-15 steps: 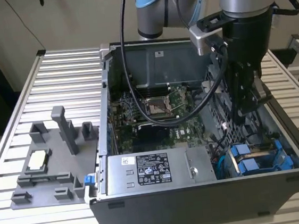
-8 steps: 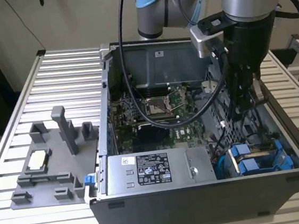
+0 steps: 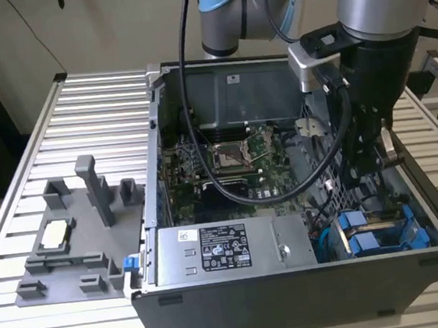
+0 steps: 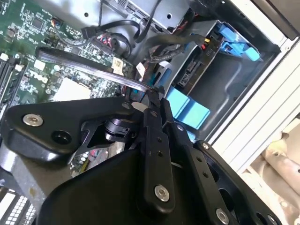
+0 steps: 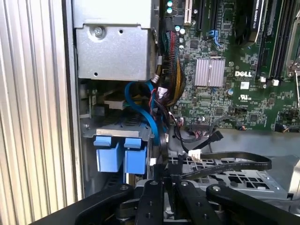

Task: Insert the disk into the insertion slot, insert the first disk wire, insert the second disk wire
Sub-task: 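Insert the second disk wire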

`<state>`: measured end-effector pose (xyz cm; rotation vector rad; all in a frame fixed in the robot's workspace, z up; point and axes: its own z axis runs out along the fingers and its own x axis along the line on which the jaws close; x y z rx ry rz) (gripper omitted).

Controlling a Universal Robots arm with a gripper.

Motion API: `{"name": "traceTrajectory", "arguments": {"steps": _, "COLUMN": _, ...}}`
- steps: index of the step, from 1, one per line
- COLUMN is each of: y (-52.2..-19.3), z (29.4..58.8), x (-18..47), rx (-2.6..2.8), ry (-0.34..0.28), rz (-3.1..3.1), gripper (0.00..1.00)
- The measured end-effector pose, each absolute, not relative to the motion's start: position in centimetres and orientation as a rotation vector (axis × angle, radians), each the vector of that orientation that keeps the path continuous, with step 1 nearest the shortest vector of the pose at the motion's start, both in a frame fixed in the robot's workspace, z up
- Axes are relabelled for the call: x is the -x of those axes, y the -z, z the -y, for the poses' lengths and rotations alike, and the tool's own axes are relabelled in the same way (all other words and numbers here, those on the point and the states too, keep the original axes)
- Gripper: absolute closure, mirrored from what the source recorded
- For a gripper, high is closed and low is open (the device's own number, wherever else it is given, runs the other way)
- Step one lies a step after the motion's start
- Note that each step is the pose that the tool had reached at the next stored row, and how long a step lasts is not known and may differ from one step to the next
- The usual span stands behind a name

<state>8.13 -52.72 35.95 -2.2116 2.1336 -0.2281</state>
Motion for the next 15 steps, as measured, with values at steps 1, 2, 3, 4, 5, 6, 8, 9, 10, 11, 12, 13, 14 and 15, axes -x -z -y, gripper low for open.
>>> {"name": "traceTrajectory", "arguments": {"steps": 1, "y": -35.9, "z": 52.9, "x": -8.3, "rx": 2.216, "ry": 0.220, "rz": -2.138, "gripper": 0.84}}
{"name": "traceTrajectory", "arguments": {"steps": 2, "y": -35.9, "z": 53.0, "x": -8.4, "rx": 2.220, "ry": 0.212, "rz": -2.141, "gripper": 0.84}}
{"name": "traceTrajectory", "arguments": {"steps": 3, "y": -35.9, "z": 53.1, "x": -8.6, "rx": 2.224, "ry": 0.205, "rz": -2.145, "gripper": 0.84}}
{"name": "traceTrajectory", "arguments": {"steps": 4, "y": -35.9, "z": 53.2, "x": -8.8, "rx": 2.228, "ry": 0.198, "rz": -2.147, "gripper": 0.84}}
{"name": "traceTrajectory", "arguments": {"steps": 5, "y": -35.9, "z": 53.3, "x": -9.0, "rx": 2.231, "ry": 0.192, "rz": -2.150, "gripper": 0.84}}
{"name": "traceTrajectory", "arguments": {"steps": 6, "y": -35.9, "z": 53.4, "x": -9.3, "rx": 2.233, "ry": 0.187, "rz": -2.152, "gripper": 0.84}}
{"name": "traceTrajectory", "arguments": {"steps": 8, "y": -35.9, "z": 53.6, "x": -9.7, "rx": 2.238, "ry": 0.177, "rz": -2.157, "gripper": 0.84}}
{"name": "traceTrajectory", "arguments": {"steps": 9, "y": -35.9, "z": 53.6, "x": -10.0, "rx": 2.240, "ry": 0.172, "rz": -2.159, "gripper": 0.84}}
{"name": "traceTrajectory", "arguments": {"steps": 10, "y": -35.9, "z": 53.7, "x": -10.3, "rx": 2.243, "ry": 0.166, "rz": -2.161, "gripper": 0.84}}
{"name": "traceTrajectory", "arguments": {"steps": 11, "y": -35.9, "z": 53.9, "x": -10.6, "rx": 2.247, "ry": 0.159, "rz": -2.164, "gripper": 0.84}}
{"name": "traceTrajectory", "arguments": {"steps": 12, "y": -35.9, "z": 53.9, "x": -10.9, "rx": 2.249, "ry": 0.153, "rz": -2.166, "gripper": 0.84}}
{"name": "traceTrajectory", "arguments": {"steps": 13, "y": -35.9, "z": 54.0, "x": -11.1, "rx": 2.252, "ry": 0.149, "rz": -2.168, "gripper": 0.84}}
{"name": "traceTrajectory", "arguments": {"steps": 14, "y": -35.9, "z": 54.1, "x": -11.4, "rx": 2.254, "ry": 0.143, "rz": -2.170, "gripper": 0.84}}
{"name": "traceTrajectory", "arguments": {"steps": 15, "y": -35.9, "z": 54.2, "x": -11.6, "rx": 2.256, "ry": 0.138, "rz": -2.172, "gripper": 0.84}}
